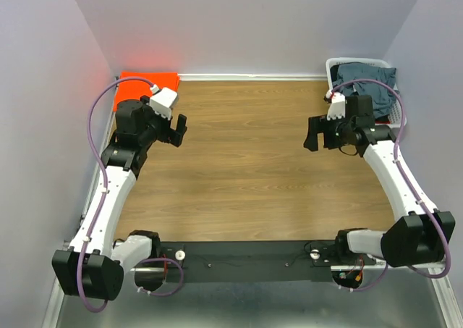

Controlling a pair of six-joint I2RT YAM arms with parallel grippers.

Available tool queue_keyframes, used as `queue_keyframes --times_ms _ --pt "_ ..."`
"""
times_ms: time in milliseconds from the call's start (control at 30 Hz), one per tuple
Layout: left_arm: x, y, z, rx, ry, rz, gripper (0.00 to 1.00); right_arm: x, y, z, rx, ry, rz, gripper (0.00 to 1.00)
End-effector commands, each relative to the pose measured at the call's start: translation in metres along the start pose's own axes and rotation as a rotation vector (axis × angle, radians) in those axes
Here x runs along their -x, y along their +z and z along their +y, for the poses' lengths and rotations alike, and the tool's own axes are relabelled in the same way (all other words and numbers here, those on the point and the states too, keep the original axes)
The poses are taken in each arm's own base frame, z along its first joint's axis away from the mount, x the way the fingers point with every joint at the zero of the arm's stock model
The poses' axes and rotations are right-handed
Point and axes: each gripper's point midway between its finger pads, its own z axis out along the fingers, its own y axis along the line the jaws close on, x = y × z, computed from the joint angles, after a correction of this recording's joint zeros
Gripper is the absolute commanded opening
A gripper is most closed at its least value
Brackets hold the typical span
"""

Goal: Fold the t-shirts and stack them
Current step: Grab crumpled tshirt from bin with the right arm

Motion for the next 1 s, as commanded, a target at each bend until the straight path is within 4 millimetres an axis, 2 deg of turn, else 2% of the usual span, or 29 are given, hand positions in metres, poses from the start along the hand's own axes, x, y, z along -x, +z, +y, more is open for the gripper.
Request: queue_keyframes --times_ms 0,33,67,133,167,200,233,267,300,333,367,400,433,500,533,567,667,700,767,800,867,967 --pt "0.002 0.002 -0.007 -0.052 0.017 0.02 0.98 0.021 -0.006 -0.004 0.015 -0.036 -0.015 1.0" --pt "-0.001 0.005 -0.008 -0.065 0.012 0.035 0.98 0.039 -0.012 -0.004 0.024 -0.051 -0.047 1.0" --pt "0.0 0.006 -0.007 -0.068 0.018 0.038 0.98 0.047 -0.012 -0.013 0.015 -0.033 -0.054 1.0" --pt "-0.002 0.008 -0.007 -0.072 0.022 0.053 0.98 0.065 -0.004 -0.027 0.02 -0.011 -0.048 1.0" --pt "0.0 0.007 -0.006 -0.071 0.025 0.053 0.98 0.093 -0.021 -0.048 0.008 0.009 -0.106 1.0" --pt "-0.001 0.007 -0.006 -0.071 0.027 0.056 0.98 0.104 -0.024 -0.059 -0.001 0.018 -0.117 1.0" --pt "0.001 0.007 -0.005 -0.068 0.028 0.055 0.98 0.105 -0.009 -0.077 -0.008 0.049 -0.076 1.0" --pt "0.001 0.008 -0.005 -0.067 0.025 0.058 0.98 0.114 -0.016 -0.095 -0.034 0.059 -0.08 1.0" --pt "0.0 0.008 -0.004 -0.064 0.026 0.062 0.98 0.14 -0.027 -0.109 -0.074 0.042 -0.131 1.0" --pt "-0.001 0.01 -0.003 -0.059 0.025 0.067 0.98 0.143 -0.017 -0.126 -0.092 0.054 -0.111 1.0" --pt "-0.002 0.011 -0.002 -0.059 0.024 0.07 0.98 0.148 -0.017 -0.144 -0.126 0.068 -0.117 1.0" --pt "-0.003 0.012 -0.001 -0.056 0.022 0.075 0.98 0.169 -0.027 -0.16 -0.18 0.052 -0.165 1.0" --pt "-0.006 0.014 -0.001 -0.056 0.017 0.086 0.98 0.163 -0.01 -0.183 -0.196 0.088 -0.133 1.0" --pt "-0.007 0.016 0.0 -0.056 0.015 0.093 0.98 0.169 -0.006 -0.206 -0.239 0.11 -0.139 1.0" --pt "-0.009 0.019 0.001 -0.056 0.015 0.104 0.98 0.18 -0.007 -0.216 -0.261 0.112 -0.163 1.0" --pt "-0.01 0.019 0.002 -0.053 0.014 0.108 0.98 0.174 0.007 -0.232 -0.271 0.132 -0.14 1.0" --pt "-0.015 0.024 0.003 -0.056 0.011 0.126 0.98 0.178 0.022 -0.253 -0.298 0.132 -0.142 1.0" --pt "-0.018 0.026 0.002 -0.06 0.008 0.133 0.98 0.166 0.043 -0.264 -0.302 0.147 -0.104 1.0" --pt "-0.024 0.031 0.002 -0.065 0.0 0.153 0.98 0.17 0.054 -0.272 -0.304 0.142 -0.111 1.0" --pt "-0.026 0.033 0.003 -0.066 -0.003 0.161 0.98 0.163 0.067 -0.278 -0.296 0.153 -0.097 1.0" --pt "-0.03 0.034 0.002 -0.069 -0.005 0.171 0.98 0.159 0.079 -0.28 -0.279 0.165 -0.089 1.0" --pt "-0.036 0.035 0.002 -0.066 -0.007 0.186 0.98 0.137 0.103 -0.285 -0.261 0.195 -0.038 1.0"
